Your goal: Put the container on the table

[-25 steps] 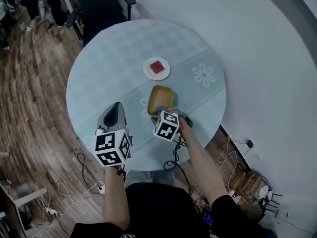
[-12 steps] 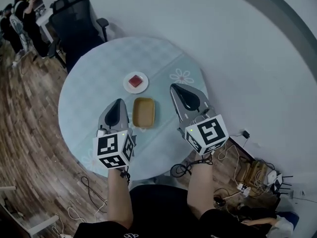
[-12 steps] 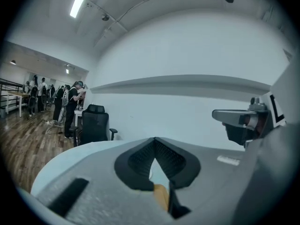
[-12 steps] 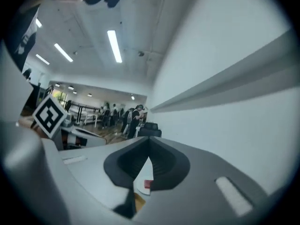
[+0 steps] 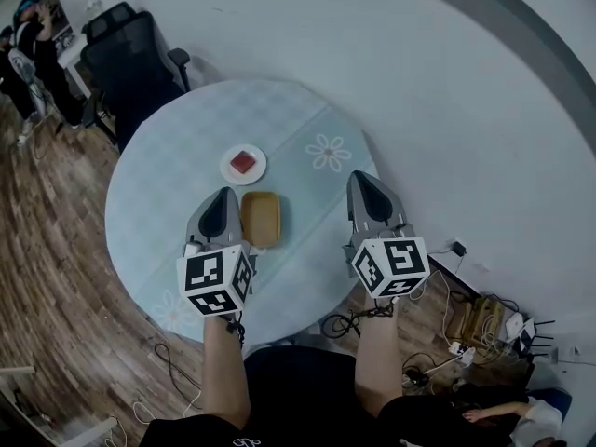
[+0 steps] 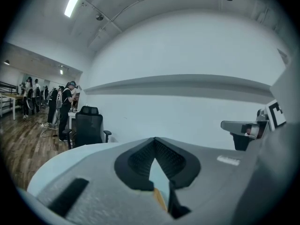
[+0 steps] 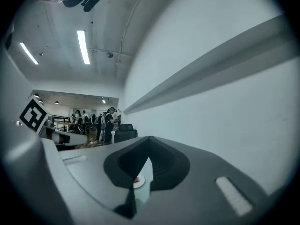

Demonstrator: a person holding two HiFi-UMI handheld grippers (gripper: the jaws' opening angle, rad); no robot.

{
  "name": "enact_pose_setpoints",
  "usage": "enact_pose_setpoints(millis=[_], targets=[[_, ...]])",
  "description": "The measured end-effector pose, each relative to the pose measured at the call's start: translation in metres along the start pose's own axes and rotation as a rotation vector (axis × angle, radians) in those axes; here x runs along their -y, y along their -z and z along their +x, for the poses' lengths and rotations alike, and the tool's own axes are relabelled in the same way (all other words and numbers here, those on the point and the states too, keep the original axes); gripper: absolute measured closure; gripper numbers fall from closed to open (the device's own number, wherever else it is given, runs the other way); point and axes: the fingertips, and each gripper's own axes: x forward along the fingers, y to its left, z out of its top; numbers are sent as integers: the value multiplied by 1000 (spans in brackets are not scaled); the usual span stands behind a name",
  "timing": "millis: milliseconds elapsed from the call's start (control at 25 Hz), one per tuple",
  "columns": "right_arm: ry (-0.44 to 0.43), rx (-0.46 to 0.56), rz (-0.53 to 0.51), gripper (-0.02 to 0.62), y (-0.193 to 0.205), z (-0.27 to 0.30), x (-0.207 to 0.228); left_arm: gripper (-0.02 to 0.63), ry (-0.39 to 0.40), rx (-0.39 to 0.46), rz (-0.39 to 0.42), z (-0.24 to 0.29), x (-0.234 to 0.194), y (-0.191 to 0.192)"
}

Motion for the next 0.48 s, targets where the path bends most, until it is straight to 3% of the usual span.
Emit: enact_pose_setpoints(millis=[480], targets=[[-46,4,-15,586,-6,8,-10,603,-13,14,-9,-3,-4,-9]])
